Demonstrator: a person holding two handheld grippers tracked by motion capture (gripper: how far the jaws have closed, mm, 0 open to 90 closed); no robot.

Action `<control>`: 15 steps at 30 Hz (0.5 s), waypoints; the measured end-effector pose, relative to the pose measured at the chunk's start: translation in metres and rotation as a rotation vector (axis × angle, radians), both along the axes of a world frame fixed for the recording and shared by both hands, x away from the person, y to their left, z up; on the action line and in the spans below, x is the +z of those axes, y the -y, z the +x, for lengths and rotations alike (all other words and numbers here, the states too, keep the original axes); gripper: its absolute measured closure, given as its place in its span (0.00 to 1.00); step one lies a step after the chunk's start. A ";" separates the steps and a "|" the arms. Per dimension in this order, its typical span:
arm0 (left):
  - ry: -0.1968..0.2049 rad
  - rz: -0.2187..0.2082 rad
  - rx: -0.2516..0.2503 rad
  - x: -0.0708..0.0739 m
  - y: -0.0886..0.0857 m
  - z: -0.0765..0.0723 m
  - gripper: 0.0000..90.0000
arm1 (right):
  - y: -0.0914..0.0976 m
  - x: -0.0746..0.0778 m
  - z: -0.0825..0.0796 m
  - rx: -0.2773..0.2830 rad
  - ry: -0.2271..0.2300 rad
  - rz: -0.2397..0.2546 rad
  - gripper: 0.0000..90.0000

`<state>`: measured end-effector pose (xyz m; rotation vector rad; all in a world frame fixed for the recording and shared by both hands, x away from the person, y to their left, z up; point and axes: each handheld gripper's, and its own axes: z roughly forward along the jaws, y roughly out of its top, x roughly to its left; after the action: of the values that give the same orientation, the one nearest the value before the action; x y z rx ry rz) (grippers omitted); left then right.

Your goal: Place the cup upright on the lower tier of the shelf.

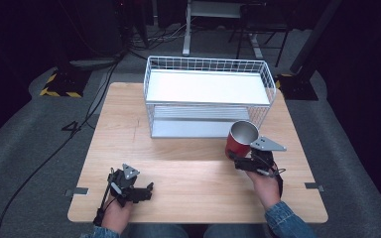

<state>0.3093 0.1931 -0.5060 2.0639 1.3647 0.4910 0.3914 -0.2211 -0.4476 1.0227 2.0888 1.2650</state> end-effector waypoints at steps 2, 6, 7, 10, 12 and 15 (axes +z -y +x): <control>0.001 0.001 -0.003 0.000 -0.001 -0.001 0.00 | -0.004 0.002 0.005 0.005 -0.004 -0.003 0.19; 0.001 0.001 0.002 0.000 -0.001 -0.003 0.00 | -0.012 0.005 0.014 0.016 -0.014 -0.001 0.19; 0.002 0.001 0.001 0.000 -0.002 -0.003 0.00 | -0.014 0.006 0.017 0.018 -0.016 -0.002 0.19; 0.001 0.001 0.005 0.000 -0.002 -0.004 0.00 | -0.019 0.006 0.023 0.022 -0.022 -0.011 0.19; 0.001 0.001 0.006 0.000 -0.002 -0.004 0.00 | -0.022 0.005 0.030 0.021 -0.034 -0.016 0.19; 0.001 0.002 -0.001 0.000 -0.002 -0.003 0.00 | -0.028 0.004 0.038 0.028 -0.041 -0.028 0.19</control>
<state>0.3061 0.1950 -0.5061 2.0659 1.3624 0.4936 0.4293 -0.1932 -0.4440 1.0185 2.1533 1.2347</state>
